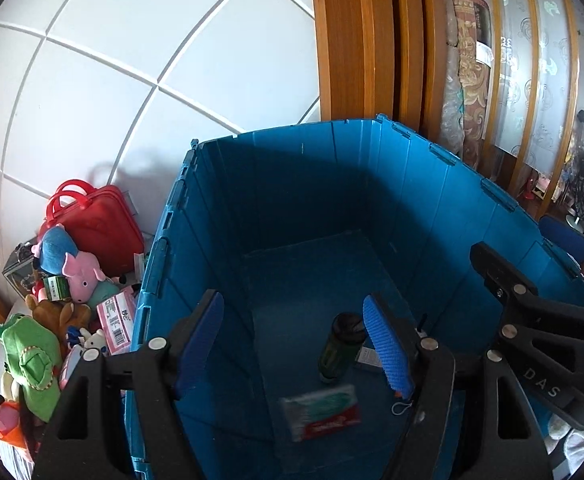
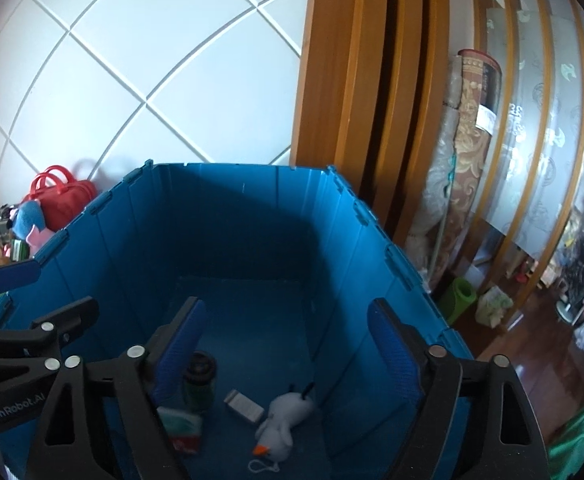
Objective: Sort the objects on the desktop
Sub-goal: 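Open the right tool to drop the plush toy while the left tool drops the medicine box, then move both open tools back over the pile on the table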
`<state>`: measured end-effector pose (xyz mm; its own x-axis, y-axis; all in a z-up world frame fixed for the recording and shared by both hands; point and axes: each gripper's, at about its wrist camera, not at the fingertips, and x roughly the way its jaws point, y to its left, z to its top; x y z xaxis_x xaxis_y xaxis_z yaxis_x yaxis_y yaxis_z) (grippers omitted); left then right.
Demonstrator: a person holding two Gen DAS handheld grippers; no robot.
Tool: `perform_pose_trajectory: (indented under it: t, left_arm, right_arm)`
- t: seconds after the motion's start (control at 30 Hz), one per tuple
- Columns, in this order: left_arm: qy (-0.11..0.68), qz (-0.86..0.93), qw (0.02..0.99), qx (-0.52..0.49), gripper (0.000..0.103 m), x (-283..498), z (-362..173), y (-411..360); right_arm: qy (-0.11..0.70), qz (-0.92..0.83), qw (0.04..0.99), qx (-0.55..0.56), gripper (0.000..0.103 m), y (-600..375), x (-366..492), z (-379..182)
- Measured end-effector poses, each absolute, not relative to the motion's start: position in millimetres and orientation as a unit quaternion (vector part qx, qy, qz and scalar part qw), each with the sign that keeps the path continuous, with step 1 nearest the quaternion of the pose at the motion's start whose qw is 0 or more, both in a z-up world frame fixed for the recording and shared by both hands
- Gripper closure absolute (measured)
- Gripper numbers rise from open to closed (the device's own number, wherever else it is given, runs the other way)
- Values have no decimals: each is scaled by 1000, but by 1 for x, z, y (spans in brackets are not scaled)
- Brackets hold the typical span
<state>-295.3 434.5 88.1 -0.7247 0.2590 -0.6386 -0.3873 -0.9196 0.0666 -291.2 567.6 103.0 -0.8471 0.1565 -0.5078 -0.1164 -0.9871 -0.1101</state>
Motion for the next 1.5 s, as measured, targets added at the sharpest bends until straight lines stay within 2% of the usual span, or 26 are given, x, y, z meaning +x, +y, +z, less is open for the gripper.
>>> perform_pose_trajectory:
  t: [0.3, 0.47, 0.63, 1.0, 1.03, 1.1, 1.37, 1.5]
  left_arm:
    - [83, 927, 180, -317, 31, -293, 89, 428]
    - [80, 932, 178, -307, 31, -290, 90, 427]
    - [71, 937, 174, -294, 31, -287, 92, 423]
    - [17, 958, 171, -230, 31, -249, 107, 373]
    - [13, 961, 165, -220, 30, -243, 109, 366]
    - [8, 969, 152, -197, 16, -231, 112, 352]
    - [5, 985, 90, -146, 4, -200, 115, 302]
    - [0, 984, 70, -165, 4, -196, 111, 271]
  right_arm:
    - [-27, 963, 91, -254, 15, 571, -289, 105]
    - [-27, 965, 107, -238, 4, 570, -285, 108]
    - [-26, 968, 109, -225, 0, 571, -283, 108]
    - [-15, 980, 67, -185, 0, 553, -250, 115]
    - [-19, 982, 62, -177, 0, 548, -245, 117]
    - [-26, 986, 52, -159, 0, 535, -235, 119]
    - [-23, 993, 0, -120, 0, 492, -217, 123]
    - [-15, 994, -33, -100, 0, 470, -211, 124]
